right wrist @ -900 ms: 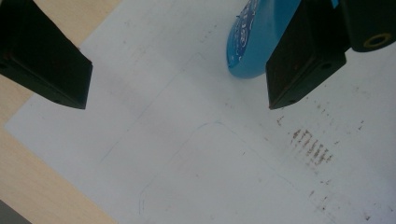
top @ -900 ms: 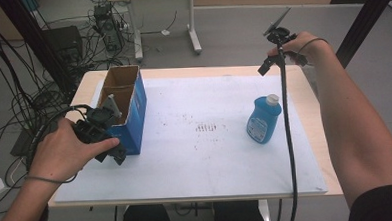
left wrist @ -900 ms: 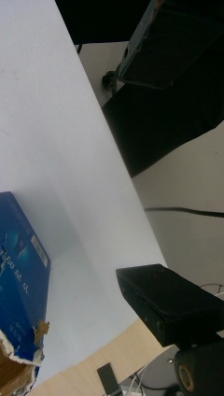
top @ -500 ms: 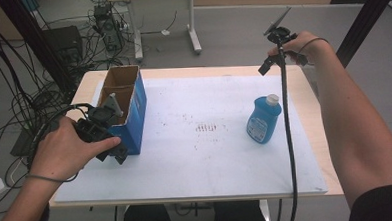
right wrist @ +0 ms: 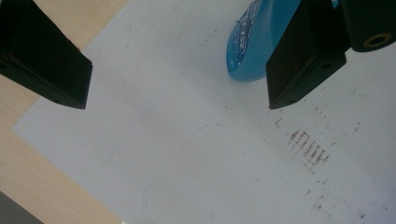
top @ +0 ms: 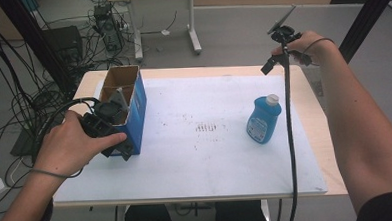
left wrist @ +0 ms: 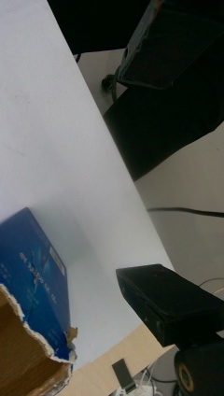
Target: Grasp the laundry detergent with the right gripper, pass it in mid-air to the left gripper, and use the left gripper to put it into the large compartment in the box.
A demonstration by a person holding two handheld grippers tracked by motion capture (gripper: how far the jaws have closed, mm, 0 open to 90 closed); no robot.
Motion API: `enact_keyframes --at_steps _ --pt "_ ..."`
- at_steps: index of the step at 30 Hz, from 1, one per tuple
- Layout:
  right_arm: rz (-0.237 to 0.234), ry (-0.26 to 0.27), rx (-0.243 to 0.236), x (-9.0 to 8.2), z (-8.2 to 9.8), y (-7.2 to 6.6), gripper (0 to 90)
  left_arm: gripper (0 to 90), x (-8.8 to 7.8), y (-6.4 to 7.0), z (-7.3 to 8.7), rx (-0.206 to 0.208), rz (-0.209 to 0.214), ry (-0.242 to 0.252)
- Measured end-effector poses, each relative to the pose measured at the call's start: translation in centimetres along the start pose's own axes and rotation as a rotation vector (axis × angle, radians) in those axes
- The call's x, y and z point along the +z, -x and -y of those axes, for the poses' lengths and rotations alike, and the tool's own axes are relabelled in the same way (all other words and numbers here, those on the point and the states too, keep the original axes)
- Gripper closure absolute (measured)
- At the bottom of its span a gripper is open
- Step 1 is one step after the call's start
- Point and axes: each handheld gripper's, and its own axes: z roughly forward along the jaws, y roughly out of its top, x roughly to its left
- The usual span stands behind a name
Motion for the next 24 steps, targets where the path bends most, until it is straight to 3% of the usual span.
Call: enact_keyframes --at_steps 24 --pt "0.006 0.027 -0.003 -2.0 2.0 -0.7 6.7 6.7 -1.0 2.3 -1.8 0.065 -0.008 0.006"
